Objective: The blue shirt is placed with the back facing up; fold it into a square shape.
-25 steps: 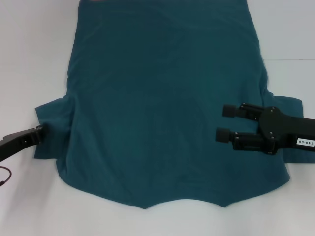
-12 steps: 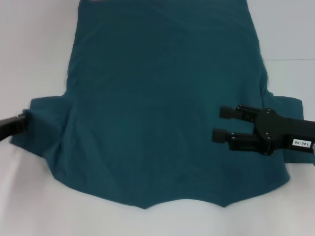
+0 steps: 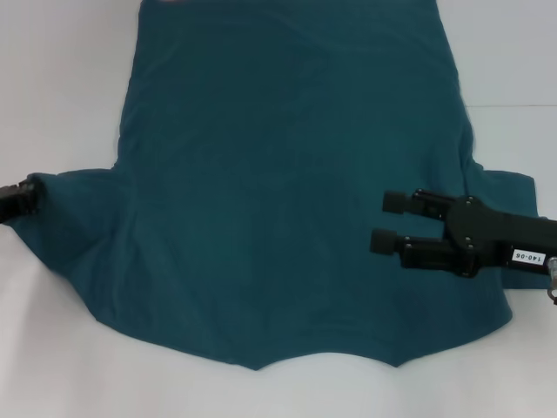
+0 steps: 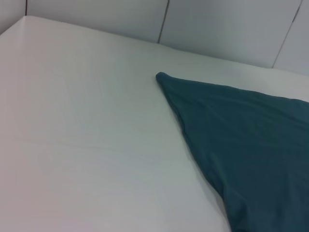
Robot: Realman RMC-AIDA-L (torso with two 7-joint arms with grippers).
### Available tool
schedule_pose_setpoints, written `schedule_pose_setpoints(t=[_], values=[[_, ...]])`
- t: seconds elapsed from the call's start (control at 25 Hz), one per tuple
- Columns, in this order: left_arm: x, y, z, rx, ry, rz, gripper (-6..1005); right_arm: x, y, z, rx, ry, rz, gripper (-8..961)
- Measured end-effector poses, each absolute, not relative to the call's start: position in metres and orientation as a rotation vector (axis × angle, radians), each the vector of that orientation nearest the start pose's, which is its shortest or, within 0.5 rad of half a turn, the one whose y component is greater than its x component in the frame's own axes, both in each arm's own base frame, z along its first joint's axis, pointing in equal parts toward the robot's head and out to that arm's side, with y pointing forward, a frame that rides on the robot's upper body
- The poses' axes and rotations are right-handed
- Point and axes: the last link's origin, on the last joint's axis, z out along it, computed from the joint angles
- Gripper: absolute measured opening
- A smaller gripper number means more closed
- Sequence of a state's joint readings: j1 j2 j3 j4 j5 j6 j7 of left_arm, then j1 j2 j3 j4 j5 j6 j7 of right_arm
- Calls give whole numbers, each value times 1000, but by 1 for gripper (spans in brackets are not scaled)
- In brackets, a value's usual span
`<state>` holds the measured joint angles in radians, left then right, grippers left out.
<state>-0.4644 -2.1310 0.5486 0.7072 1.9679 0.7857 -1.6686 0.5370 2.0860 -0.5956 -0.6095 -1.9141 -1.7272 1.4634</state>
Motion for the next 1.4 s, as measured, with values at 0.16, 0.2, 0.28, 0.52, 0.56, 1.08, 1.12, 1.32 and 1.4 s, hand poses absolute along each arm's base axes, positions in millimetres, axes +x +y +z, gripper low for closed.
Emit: schedule_pose_setpoints(t=[0.16, 0.2, 0.28, 0.52, 0.56, 1.08, 1.12, 1.32, 1.4], values=[[-362, 374, 49, -1786, -1120, -439, -2, 243, 318, 9, -2702, 742, 1046, 909], [-362, 374, 49, -1788, -1116, -437, -2, 243, 318, 9, -2702, 741, 1046, 909], [-361, 375, 49, -1792, -1107, -434, -1, 243, 318, 8, -2704, 741, 1046, 909], [-358, 378, 50, -1808, -1071, -422, -1, 243, 317, 7, -2704, 748, 1052, 909], [-358, 378, 51, -1809, -1068, -421, -1, 243, 317, 7, -2703, 749, 1052, 909], [-353, 383, 54, -1821, -1024, -415, -2, 243, 317, 7, -2703, 746, 1051, 909], [-353, 383, 54, -1822, -1023, -415, -2, 243, 317, 7, -2703, 746, 1051, 909], [-348, 383, 52, -1842, -1027, -443, -2, 243, 318, 7, -2702, 744, 1051, 909], [-340, 380, 49, -1880, -1033, -481, -2, 243, 318, 7, -2702, 743, 1051, 909]])
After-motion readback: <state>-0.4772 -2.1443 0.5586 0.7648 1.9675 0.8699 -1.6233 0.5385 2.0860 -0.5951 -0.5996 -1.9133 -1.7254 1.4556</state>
